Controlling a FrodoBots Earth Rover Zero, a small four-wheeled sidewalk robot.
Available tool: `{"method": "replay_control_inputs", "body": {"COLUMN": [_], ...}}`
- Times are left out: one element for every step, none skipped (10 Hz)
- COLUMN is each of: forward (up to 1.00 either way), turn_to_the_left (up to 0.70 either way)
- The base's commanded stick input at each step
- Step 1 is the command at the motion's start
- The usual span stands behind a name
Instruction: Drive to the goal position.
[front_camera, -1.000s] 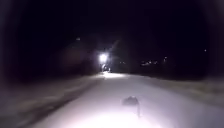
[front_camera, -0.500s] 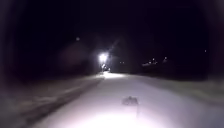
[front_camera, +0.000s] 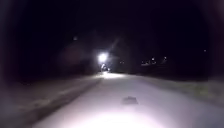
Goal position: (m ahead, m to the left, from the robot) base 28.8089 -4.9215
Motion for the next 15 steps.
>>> {"method": "replay_control_inputs", "body": {"forward": [0.45, 0.45, 0.45, 0.45, 0.45, 0.67, 0.7, 0.7, 0.7, 0.7, 0.7, 0.7, 0.7, 0.7, 0.7], "turn_to_the_left": [0.0, 0.0, 0.0, 0.0, 0.0, 0.0, 0.0, 0.0, 0.0, 0.0, 0.0, 0.0, 0.0, 0.0, 0.0]}}
